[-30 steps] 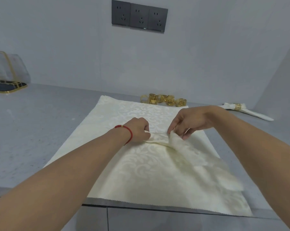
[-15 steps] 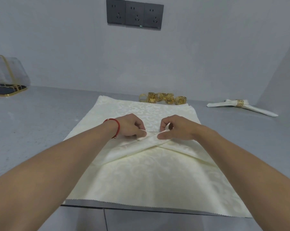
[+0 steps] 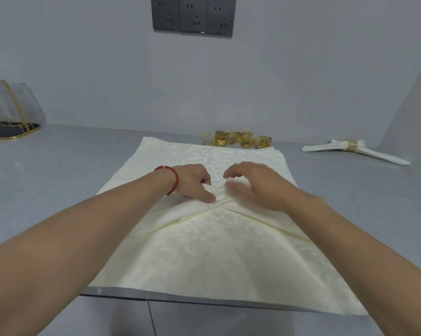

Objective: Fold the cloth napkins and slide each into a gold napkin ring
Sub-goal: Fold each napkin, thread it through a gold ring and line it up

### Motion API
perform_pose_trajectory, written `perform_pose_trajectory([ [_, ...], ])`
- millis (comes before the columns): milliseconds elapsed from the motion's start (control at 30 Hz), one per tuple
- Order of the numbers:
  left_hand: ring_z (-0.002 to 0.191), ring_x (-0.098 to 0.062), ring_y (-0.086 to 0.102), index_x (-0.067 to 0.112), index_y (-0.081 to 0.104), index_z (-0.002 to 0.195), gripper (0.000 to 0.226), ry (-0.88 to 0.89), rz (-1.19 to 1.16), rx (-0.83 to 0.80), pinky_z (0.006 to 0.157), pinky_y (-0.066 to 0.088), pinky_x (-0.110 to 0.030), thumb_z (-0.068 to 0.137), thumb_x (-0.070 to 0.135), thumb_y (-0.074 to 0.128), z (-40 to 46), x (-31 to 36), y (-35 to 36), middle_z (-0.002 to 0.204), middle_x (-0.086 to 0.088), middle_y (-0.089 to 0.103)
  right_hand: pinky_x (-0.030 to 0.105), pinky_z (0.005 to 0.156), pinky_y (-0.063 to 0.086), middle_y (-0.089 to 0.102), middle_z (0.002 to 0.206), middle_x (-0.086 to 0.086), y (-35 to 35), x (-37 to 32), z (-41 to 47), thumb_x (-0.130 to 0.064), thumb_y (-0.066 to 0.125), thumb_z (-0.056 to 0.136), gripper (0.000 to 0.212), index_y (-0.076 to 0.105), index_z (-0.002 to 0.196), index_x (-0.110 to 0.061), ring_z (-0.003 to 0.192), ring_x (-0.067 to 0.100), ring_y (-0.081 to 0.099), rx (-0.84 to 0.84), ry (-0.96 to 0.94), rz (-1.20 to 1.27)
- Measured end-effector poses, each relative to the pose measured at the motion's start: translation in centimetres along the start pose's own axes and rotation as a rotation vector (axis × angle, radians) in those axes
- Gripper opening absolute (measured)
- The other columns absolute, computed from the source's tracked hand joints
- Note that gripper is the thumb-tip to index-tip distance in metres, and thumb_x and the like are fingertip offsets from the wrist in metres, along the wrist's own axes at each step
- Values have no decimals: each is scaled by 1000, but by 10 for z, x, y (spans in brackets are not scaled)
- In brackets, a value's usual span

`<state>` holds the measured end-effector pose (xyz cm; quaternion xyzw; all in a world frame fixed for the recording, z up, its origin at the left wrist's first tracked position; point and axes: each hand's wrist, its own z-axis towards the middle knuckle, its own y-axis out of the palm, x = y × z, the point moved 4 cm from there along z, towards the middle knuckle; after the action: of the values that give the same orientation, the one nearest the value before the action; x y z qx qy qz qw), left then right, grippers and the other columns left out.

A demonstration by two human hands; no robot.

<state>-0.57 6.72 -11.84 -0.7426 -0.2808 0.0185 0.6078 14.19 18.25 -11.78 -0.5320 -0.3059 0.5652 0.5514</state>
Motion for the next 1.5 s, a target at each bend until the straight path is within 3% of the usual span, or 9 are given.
perform_pose_trajectory([
  [67, 76, -18, 63, 14, 70, 106, 39, -7, -81, -46, 74, 51, -28, 84, 47, 73, 1, -5, -3, 91, -3, 69, 41, 108, 41, 52, 146, -5, 16, -9, -8, -55, 56, 97, 59, 43, 149, -31, 133, 19, 48, -170, -16, -276],
  [167, 75, -18, 65, 17, 69, 102, 34, -20, -173, -82, 77, 53, -30, 83, 44, 75, 3, -10, -8, 88, 1, 67, 39, 96, 44, 53, 142, 3, 27, -10, -10, -43, 46, 105, 57, 33, 157, -25, 125, 27, 53, -164, -72, -413],
  [333, 98, -17, 58, 29, 55, 111, 39, 139, 23, 190, 87, 49, -35, 82, 49, 72, 5, 3, -1, 108, 4, 59, 47, 88, 50, 59, 118, 9, 33, 2, 6, -25, 42, 107, 44, 46, 151, -21, 108, 30, 56, -216, -100, -328],
  [500, 89, -21, 58, 21, 62, 91, 14, 316, 175, 427, 76, 50, -37, 84, 30, 70, 4, 20, 13, 89, 5, 62, 40, 92, 45, 43, 120, 6, 27, 12, 20, -19, 48, 105, 43, 56, 144, -35, 101, 27, 53, -297, -14, -111],
  [633, 86, -19, 58, 18, 69, 94, 10, 258, 128, 423, 73, 46, -30, 86, 23, 68, 14, 18, 8, 88, 3, 65, 42, 86, 48, 63, 107, 6, 23, 17, 24, -20, 61, 99, 35, 63, 134, -26, 103, 29, 58, -146, 32, -123],
  [833, 89, -24, 60, 16, 70, 87, 6, 213, 106, 405, 73, 47, -30, 87, 22, 70, 23, 16, 8, 86, 0, 66, 43, 63, 49, 58, 75, 1, 32, 12, 9, -16, 52, 99, 19, 42, 109, -29, 67, 32, 54, 44, -96, -350],
  [1133, 76, -25, 47, 24, 40, 57, 43, 184, 189, 392, 57, 33, -27, 84, 23, 74, 23, 27, 13, 68, 5, 40, 38, 68, 52, 67, 95, -2, 27, 16, 15, -31, 49, 96, 24, 71, 93, -21, 88, 26, 63, -33, -76, -350],
  [1367, 84, -23, 60, 12, 67, 86, 10, 174, 106, 369, 63, 43, -25, 83, 20, 71, 23, 29, 7, 98, -4, 60, 46, 88, 54, 70, 121, 1, 23, 22, 9, -40, 61, 98, 24, 75, 112, -26, 109, 25, 63, -57, -28, -184],
  [1500, 84, -28, 49, 14, 52, 85, 7, 173, 240, 406, 68, 42, -32, 89, 14, 58, 18, 37, 14, 91, -4, 44, 49, 87, 55, 73, 111, 4, 22, 29, 9, -35, 65, 96, 19, 78, 109, -31, 106, 28, 66, 21, -27, -39],
])
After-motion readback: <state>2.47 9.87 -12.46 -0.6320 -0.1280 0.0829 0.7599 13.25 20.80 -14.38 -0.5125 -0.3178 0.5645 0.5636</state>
